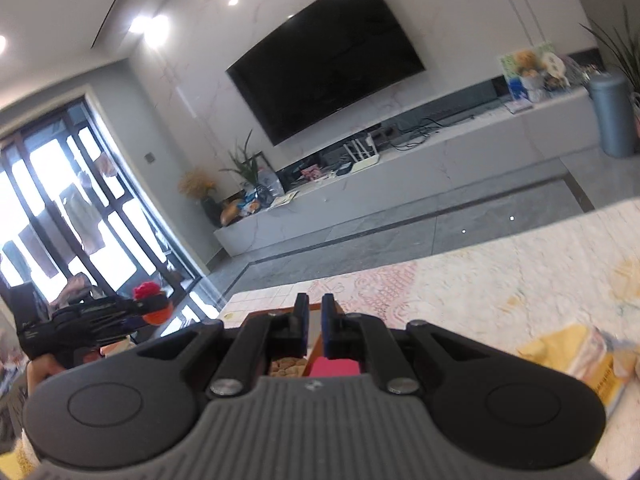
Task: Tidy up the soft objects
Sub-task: 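Lift the crocheted orange with left tool while right tool lifts the plastic bag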
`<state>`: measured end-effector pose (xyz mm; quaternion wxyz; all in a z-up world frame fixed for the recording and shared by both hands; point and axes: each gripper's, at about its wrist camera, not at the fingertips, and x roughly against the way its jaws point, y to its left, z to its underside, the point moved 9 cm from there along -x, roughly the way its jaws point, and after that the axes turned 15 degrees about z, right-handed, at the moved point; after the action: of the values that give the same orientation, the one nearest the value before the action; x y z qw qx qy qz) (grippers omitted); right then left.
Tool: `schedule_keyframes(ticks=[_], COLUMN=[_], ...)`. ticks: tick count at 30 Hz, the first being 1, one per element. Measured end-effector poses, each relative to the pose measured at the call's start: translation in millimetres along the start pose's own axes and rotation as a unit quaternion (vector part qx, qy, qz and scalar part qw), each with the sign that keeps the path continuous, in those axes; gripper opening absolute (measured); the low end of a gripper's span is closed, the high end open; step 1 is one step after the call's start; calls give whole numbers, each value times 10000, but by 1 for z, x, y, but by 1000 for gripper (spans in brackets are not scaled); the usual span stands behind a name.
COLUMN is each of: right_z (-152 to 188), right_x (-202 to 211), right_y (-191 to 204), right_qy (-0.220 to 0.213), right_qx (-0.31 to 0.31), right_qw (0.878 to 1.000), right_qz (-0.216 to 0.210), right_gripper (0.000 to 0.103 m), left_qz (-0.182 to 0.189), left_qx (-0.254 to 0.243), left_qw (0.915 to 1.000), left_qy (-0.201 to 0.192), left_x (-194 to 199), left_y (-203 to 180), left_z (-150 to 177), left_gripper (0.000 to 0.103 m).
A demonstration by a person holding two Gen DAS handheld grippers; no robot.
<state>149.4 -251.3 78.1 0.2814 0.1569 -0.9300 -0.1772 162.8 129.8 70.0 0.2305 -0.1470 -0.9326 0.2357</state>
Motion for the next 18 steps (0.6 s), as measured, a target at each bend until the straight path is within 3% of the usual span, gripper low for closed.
schedule_keyframes(ticks=[4,9,11,12,15,18], right_z=[22,81,108,123,160,178], right_x=[-21,-44,-54,-59,-75,-90], right_y=[5,-27,-45,-54,-65,-62], right_qy=[313,931,1245,1403,1840,2084], right_qx=[445,1062,1298,1351,1562,1434], right_qw=[9976,9848,9752,9707,9598,9569], right_qz=[417,1014,1288,1409,1436,1427], right_gripper=[4,11,42,48,49,65], left_qz=[134,-24,-120,-116,131,81], left_qx=[43,-162,-312,-463,-630,-721], left_qw=[9998,9997,9992,9986,9967,9956], left_qy=[173,179,199,246,504,590], left_x=[-4,-3,-4,-6,-15,-19], left_y=[13,27,29,26,16,11], left_z=[16,35,41,45,59,68], left_gripper=[47,47,47,47,47,47])
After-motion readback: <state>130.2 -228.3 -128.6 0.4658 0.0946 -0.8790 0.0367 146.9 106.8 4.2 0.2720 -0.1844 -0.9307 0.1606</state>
